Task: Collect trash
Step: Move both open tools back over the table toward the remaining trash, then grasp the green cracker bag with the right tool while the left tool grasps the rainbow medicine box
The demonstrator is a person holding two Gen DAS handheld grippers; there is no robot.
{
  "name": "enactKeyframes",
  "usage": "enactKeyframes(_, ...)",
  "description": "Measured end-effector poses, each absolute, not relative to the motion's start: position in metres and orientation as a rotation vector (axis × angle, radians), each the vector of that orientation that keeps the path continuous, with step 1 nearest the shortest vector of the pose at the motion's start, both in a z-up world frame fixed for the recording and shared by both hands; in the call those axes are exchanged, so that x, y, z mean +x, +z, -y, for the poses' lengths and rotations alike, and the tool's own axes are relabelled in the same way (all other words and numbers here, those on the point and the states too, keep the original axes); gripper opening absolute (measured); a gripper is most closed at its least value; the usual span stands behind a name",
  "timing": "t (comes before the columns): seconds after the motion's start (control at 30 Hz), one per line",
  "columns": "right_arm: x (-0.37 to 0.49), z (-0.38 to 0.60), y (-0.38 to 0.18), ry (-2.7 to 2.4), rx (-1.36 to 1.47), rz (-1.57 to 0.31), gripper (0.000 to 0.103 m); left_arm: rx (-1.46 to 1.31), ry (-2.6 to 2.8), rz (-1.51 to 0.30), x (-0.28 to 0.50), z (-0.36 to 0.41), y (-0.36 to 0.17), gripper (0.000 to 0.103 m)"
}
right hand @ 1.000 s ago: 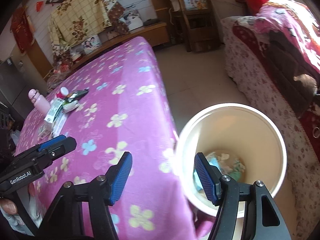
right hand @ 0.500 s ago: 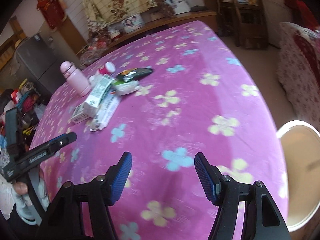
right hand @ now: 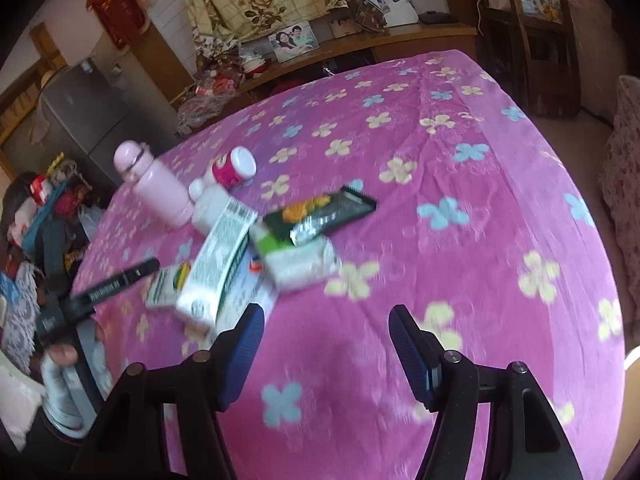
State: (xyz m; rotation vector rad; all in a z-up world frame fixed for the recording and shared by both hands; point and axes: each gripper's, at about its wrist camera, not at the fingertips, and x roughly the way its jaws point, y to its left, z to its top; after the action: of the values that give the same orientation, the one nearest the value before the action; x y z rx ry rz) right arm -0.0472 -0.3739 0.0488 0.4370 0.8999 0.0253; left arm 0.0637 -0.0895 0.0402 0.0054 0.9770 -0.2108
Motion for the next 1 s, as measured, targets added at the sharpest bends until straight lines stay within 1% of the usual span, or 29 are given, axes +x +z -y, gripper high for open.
enactKeyframes(0.13,-0.011,0.388,0.047,0.016,0.525,-0.900,0.070,0.036,-0.237,-1.014,0.080,0.096,0.028,0.062)
enactKeyframes(0.33,0.039,0.394,0.028,-0.009,0.635,-0.950,0.070,0.014,-0.332,-1.087,0.063,0.083,0.022,0.062)
enactKeyframes(0.47,0.063,0.383,0.022,-0.008,0.627,-0.966,0.070,0.031,-0.407,-1.120,0.028,0.072,0.023,0.062)
enactKeyframes(0.6,0.080,0.370,0.014,-0.047,0.555,-1.011,0.071,0.026,-0.479,-1.126,-0.001,0.067,0.029,0.062)
enactKeyframes(0.67,0.080,0.365,0.014,-0.073,0.497,-0.998,0.070,-0.005,-0.510,-1.114,-0.009,0.066,0.036,0.065)
enactKeyframes(0.7,0.079,0.363,0.014,-0.071,0.476,-0.992,0.068,-0.019,-0.522,-1.112,-0.013,0.067,0.037,0.070)
enactKeyframes(0.73,0.076,0.362,0.014,-0.071,0.455,-0.989,0.052,-0.034,-0.532,-1.106,-0.015,0.070,0.040,0.072)
enactKeyframes(0.77,0.073,0.363,0.013,-0.071,0.443,-0.987,0.040,-0.035,-0.538,-1.101,-0.016,0.074,0.041,0.072)
enactKeyframes(0.8,0.068,0.365,0.012,-0.069,0.439,-0.984,0.037,-0.030,-0.544,-1.096,-0.017,0.077,0.042,0.072)
enactKeyframes(0.9,0.049,0.373,0.015,-0.045,0.434,-0.961,0.033,-0.001,-0.548,-1.084,-0.022,0.094,0.039,0.072)
enactKeyframes(1.0,0.023,0.382,0.023,-0.022,0.439,-0.931,0.033,0.048,-0.545,-1.091,-0.025,0.112,0.033,0.072)
